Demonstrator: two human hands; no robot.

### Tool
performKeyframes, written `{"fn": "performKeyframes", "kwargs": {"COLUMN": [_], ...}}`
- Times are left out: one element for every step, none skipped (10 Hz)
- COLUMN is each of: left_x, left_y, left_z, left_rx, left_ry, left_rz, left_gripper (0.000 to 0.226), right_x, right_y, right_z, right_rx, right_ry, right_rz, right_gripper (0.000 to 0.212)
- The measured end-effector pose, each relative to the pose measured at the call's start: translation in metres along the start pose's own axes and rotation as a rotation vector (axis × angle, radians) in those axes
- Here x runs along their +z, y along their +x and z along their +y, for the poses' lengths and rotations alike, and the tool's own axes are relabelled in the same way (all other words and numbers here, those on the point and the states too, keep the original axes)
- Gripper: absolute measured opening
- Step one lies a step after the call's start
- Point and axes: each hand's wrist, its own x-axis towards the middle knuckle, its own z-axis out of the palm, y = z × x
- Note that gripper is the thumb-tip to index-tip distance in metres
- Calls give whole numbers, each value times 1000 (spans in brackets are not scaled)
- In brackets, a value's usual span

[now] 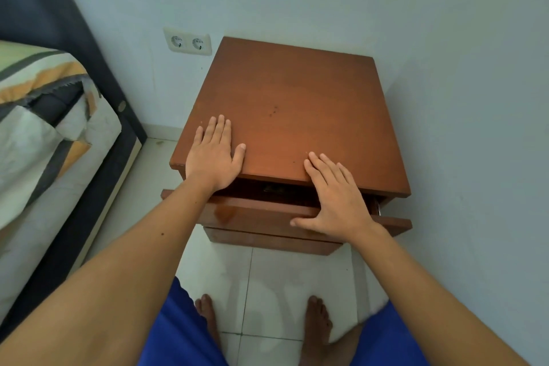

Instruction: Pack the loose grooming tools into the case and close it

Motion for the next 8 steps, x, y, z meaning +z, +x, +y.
{"fn": "performKeyframes", "kwargs": {"left_x": [0, 1, 1, 3, 2, 6, 3, 4], "left_y": [0, -1, 0, 0, 1, 2, 3, 2], "left_z": [0, -1, -1, 0, 0, 0, 0, 0], "left_rx": [-4, -2, -2, 5, 4, 12, 7, 11], "left_ry": [-2, -3, 8, 10, 8, 21, 24, 30], "left_rz": [-4, -4, -4, 2, -4, 2, 7, 24], "left_gripper": [75, 75, 75, 75, 75, 75, 75, 75], "right_x": [8, 16, 19, 22, 19, 12, 3, 3], "right_y": [5, 16, 23, 24, 23, 27, 37, 57], "right_z": [5, 4, 2, 5, 6, 6, 1, 4], "right_rx": [26, 64, 89, 86, 79, 89, 178, 287], "right_ry": [-11, -38, -52, -59, -55, 58, 215, 271], "right_rz": [121, 213, 270, 277, 267, 316, 349, 253], "right_gripper": [110, 88, 74, 73, 74, 67, 51, 65]}}
